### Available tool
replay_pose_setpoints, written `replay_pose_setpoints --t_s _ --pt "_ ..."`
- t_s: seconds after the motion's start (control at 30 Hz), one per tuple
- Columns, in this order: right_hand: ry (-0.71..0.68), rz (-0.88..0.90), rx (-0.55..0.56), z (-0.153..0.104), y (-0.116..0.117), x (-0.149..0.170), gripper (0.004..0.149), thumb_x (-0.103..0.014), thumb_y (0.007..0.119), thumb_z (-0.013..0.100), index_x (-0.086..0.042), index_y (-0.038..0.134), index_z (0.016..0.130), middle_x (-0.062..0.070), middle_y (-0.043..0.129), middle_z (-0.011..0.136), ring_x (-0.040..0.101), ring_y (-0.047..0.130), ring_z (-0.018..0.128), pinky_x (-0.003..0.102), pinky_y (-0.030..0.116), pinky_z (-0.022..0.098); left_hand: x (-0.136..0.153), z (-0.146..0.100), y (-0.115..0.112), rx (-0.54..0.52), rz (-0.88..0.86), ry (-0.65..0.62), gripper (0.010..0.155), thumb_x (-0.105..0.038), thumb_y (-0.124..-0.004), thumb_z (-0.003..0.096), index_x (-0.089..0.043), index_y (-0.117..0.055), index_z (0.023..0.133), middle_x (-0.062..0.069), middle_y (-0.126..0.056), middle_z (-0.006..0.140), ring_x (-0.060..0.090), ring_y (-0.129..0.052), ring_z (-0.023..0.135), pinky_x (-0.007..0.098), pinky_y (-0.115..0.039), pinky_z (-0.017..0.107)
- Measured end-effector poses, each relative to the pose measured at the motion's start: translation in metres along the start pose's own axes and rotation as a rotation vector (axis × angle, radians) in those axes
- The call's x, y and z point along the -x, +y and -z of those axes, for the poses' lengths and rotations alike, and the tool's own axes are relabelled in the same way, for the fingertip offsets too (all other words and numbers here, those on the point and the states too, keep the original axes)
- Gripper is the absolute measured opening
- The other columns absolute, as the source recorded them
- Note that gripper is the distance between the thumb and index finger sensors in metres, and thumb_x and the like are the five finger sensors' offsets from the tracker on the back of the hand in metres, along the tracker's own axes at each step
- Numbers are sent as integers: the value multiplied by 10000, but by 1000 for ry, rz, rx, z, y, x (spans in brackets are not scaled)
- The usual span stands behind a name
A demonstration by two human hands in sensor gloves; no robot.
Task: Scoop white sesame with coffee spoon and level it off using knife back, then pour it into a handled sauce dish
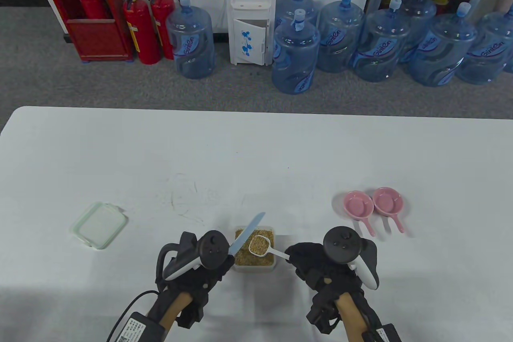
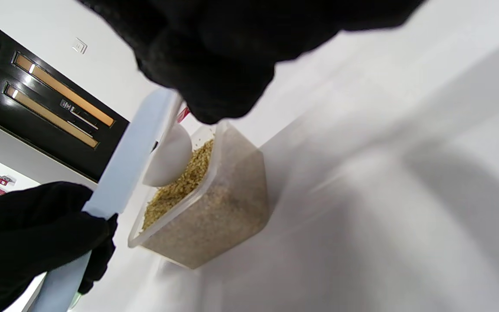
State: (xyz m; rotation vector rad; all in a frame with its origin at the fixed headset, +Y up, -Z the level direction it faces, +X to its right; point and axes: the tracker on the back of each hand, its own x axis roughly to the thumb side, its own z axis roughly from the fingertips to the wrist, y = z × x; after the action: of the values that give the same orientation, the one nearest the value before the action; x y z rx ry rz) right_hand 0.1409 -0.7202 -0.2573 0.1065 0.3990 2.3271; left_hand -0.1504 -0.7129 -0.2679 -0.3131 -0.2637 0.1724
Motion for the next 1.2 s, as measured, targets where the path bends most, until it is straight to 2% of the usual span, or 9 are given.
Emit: replay_pose_setpoints --t_s 0.13,0.23,0.37,0.47,0.63,0.8,1.0,1.2 --pt "1 -8 2 0 0 0 410 -307 724 594 -124 871 930 55 992 483 58 888 161 301 826 158 23 1 9 -71 -10 93 410 -432 -749 583 -227 -737 937 14 -927 808 211 -990 652 533 -720 701" --pt "1 -13 5 0 0 0 408 -307 724 594 -127 870 930 55 992 483 59 888 161 302 826 159 47 3 11 -86 14 188 407 -422 -771 570 -235 -757 931 19 -933 815 219 -990 669 537 -714 708" --pt "3 -18 7 0 0 0 409 -308 724 594 -127 869 931 55 992 484 59 888 162 302 826 159 82 12 3 -45 -31 308 404 -415 -813 546 -244 -794 911 25 -944 820 229 -992 688 543 -709 712" --pt "5 -25 8 0 0 0 410 -308 724 594 -126 868 932 55 992 484 59 889 163 302 826 160 98 18 -3 -21 -23 376 405 -419 -835 531 -251 -817 898 23 -946 819 226 -991 697 541 -704 719" --pt "5 -37 8 0 1 -1 410 -308 724 594 -128 868 933 54 992 486 60 889 163 302 827 161 108 24 -9 -5 -87 411 409 -426 -857 513 -241 -846 878 23 -960 788 212 -1004 658 543 -699 726" --pt "3 -35 4 -1 2 -2 409 -308 724 595 -129 868 933 56 992 485 60 889 162 302 827 161 111 29 -10 -53 -66 449 418 -450 -862 498 -238 -862 859 11 -986 743 181 -1036 602 518 -725 717" --pt "-2 -37 6 -1 2 -3 410 -308 724 595 -127 868 933 55 991 486 60 889 164 302 827 161 121 30 -11 -77 -141 469 433 -460 -875 481 -223 -878 844 12 -999 705 170 -1045 557 504 -736 710" --pt "-3 -32 5 -1 2 -3 409 -308 725 595 -129 869 934 55 991 485 60 888 162 302 827 161 119 32 -13 -74 -99 488 429 -473 -876 472 -235 -883 829 -1 -996 678 166 -1041 531 495 -741 706"
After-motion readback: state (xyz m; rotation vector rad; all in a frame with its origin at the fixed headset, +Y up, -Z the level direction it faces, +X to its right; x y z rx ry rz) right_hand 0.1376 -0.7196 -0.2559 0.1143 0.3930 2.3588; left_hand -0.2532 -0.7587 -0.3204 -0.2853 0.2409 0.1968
